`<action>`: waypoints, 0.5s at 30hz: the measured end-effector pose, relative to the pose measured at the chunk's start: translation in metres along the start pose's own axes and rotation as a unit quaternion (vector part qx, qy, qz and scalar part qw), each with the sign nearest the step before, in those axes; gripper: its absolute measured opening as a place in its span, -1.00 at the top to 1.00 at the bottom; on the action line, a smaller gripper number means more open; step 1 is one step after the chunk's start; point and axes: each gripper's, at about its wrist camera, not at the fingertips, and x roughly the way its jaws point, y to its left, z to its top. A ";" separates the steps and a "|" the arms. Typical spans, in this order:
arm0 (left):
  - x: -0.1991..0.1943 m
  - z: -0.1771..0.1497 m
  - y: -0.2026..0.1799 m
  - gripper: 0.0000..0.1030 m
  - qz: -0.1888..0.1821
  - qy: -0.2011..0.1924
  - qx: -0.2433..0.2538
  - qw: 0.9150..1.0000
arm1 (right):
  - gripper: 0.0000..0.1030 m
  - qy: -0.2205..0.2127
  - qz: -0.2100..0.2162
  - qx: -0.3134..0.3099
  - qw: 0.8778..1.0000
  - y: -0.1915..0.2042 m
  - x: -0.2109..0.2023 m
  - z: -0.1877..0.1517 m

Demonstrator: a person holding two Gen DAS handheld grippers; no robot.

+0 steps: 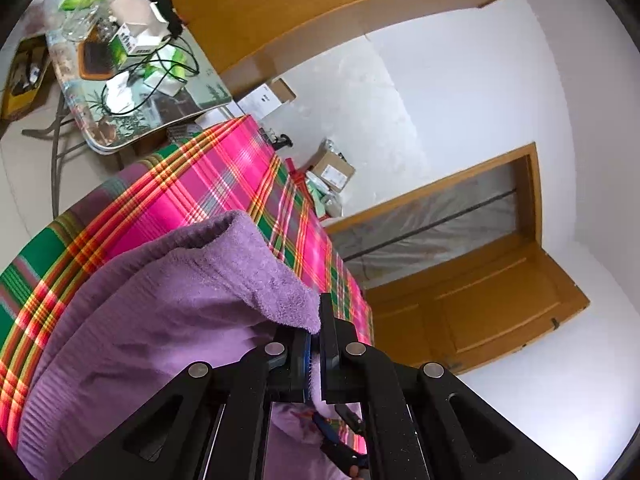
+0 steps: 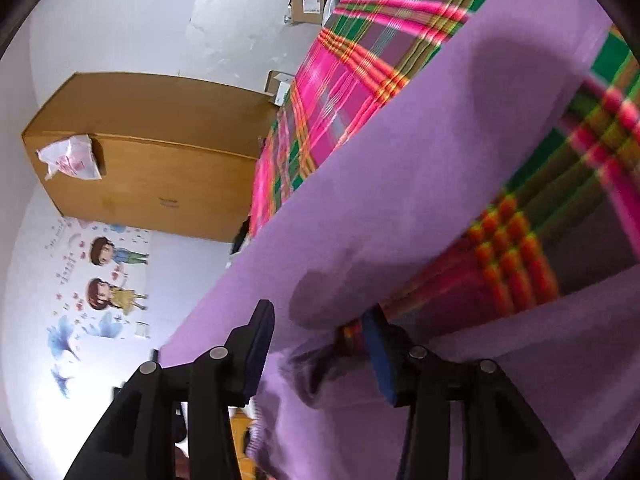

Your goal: Fold clothes

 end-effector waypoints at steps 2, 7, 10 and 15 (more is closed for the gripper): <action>-0.001 0.000 0.000 0.96 -0.001 -0.002 -0.003 1.000 | 0.09 -0.001 0.015 0.001 1.000 0.004 0.004 0.001; -0.004 -0.001 0.004 0.96 0.001 -0.002 -0.005 1.000 | 0.09 -0.027 0.023 0.007 0.999 0.005 0.003 0.009; -0.005 -0.002 0.009 0.96 0.005 -0.001 -0.009 1.000 | 0.10 -0.069 0.011 0.003 0.998 0.003 -0.008 0.013; -0.002 -0.004 0.019 0.96 0.014 0.003 -0.017 1.000 | 0.36 -0.095 -0.007 -0.002 0.995 -0.001 -0.021 0.015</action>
